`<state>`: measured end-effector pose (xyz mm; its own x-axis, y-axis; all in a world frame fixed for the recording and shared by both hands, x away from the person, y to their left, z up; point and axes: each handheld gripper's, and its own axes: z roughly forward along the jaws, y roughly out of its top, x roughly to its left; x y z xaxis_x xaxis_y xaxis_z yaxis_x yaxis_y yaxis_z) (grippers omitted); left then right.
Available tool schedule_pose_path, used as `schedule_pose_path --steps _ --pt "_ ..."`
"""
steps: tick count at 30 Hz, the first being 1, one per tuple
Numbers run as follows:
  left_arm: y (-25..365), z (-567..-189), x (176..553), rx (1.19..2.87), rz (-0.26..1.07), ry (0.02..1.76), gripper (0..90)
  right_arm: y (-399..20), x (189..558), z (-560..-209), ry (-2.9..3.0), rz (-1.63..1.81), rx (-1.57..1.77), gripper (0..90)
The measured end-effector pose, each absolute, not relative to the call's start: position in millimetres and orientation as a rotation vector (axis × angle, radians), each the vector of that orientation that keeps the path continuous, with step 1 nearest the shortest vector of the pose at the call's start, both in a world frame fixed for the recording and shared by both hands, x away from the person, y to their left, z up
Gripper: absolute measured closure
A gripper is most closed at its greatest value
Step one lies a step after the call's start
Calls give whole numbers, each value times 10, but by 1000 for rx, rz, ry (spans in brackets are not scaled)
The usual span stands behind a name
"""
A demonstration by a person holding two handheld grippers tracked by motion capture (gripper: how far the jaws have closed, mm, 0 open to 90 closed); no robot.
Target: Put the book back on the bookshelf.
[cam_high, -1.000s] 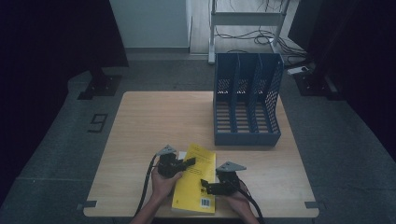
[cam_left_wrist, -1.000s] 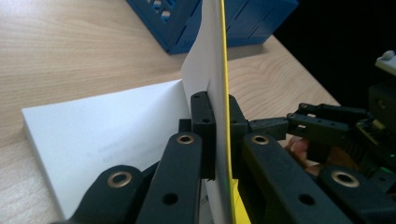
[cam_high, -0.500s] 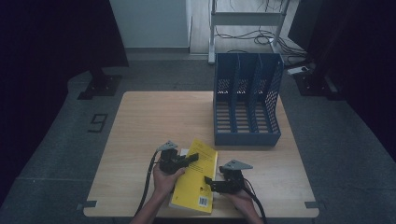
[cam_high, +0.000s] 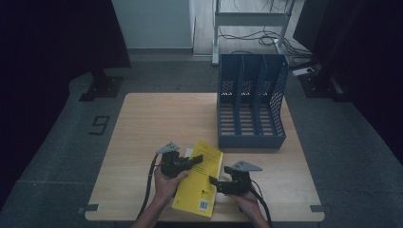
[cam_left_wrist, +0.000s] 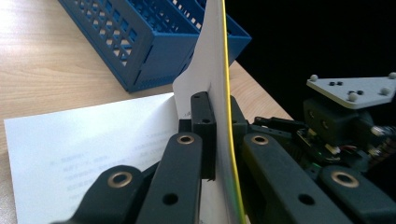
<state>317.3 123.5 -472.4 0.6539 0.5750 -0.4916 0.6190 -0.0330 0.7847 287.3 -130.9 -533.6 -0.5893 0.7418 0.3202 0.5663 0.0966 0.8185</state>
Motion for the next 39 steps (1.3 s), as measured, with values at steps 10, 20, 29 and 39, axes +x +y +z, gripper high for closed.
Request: schedule_pose_path --steps 10,20,29,39 --pt "1272 -4674 3141 1691 -64 955 880 -1320 2972 -5322 2210 1572 1350 156" --pt "1305 -4646 3131 1679 -98 937 879 -1241 3020 -5314 2232 1669 1364 144" --pt "1378 -4691 3160 1659 -133 935 879 -1244 3015 -5292 2230 1670 1389 192" --pt "1536 -4818 3187 1670 -158 958 880 -1286 2989 -5319 2196 1684 1411 370"
